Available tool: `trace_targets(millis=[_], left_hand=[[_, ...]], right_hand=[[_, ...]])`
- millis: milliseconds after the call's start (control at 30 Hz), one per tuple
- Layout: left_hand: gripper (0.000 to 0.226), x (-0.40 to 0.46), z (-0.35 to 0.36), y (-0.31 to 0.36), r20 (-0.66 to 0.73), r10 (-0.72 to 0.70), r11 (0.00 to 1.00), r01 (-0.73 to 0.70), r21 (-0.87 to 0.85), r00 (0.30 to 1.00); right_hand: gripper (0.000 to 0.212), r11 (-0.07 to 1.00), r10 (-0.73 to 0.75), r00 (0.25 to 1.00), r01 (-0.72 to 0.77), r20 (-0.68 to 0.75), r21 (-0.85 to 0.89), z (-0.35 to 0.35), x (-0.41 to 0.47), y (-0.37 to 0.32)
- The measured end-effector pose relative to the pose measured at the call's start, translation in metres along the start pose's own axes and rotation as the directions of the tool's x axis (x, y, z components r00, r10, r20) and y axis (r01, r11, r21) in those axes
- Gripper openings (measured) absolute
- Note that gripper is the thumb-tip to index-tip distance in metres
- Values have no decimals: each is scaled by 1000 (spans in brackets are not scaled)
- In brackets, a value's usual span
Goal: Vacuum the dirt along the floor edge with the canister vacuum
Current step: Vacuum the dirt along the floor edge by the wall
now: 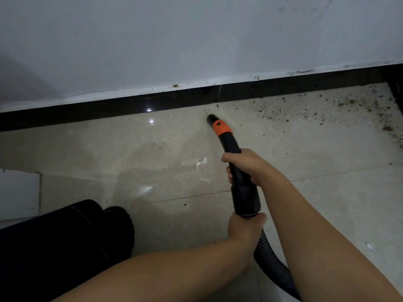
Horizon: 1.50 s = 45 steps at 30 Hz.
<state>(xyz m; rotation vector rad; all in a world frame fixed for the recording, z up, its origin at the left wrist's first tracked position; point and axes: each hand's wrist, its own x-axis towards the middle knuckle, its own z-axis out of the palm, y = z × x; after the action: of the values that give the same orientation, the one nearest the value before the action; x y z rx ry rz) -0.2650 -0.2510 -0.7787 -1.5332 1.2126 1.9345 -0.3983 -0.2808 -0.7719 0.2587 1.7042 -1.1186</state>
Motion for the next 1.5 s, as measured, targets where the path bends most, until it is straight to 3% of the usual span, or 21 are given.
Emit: trace_targets(millis=[100, 233, 500, 967, 1100, 1267, 1500], left_hand=[[23, -1, -4, -2, -35, -11, 1000, 10, -29, 999], [12, 10, -15, 8, -50, 11, 1000, -10, 20, 999], [13, 29, -24, 38, 33, 51, 994, -53, 94, 998], [12, 13, -20, 19, -32, -18, 998, 16, -64, 999], [28, 6, -20, 8, -43, -30, 996, 27, -82, 999], [15, 4, -16, 2, -8, 1, 1000, -1, -6, 1000], [14, -7, 18, -8, 142, -16, 994, 1, 106, 990]], right_hand=[[9, 1000, -11, 1000, 11, 8, -17, 11, -1, 1], [10, 997, -43, 996, 48, -78, 58, 14, 8, -2], [11, 964, -28, 972, 88, -234, 251, -5, 25, -16], [13, 999, -30, 1000, 30, -4, 29, 21, 19, -13], [11, 1000, -20, 999, 21, 37, -15, 27, 13, -7], [11, 994, -33, 996, 41, -85, 97, 11, 4, 7], [11, 973, 19, 967, 41, -253, 229, -50, -11, 30]])
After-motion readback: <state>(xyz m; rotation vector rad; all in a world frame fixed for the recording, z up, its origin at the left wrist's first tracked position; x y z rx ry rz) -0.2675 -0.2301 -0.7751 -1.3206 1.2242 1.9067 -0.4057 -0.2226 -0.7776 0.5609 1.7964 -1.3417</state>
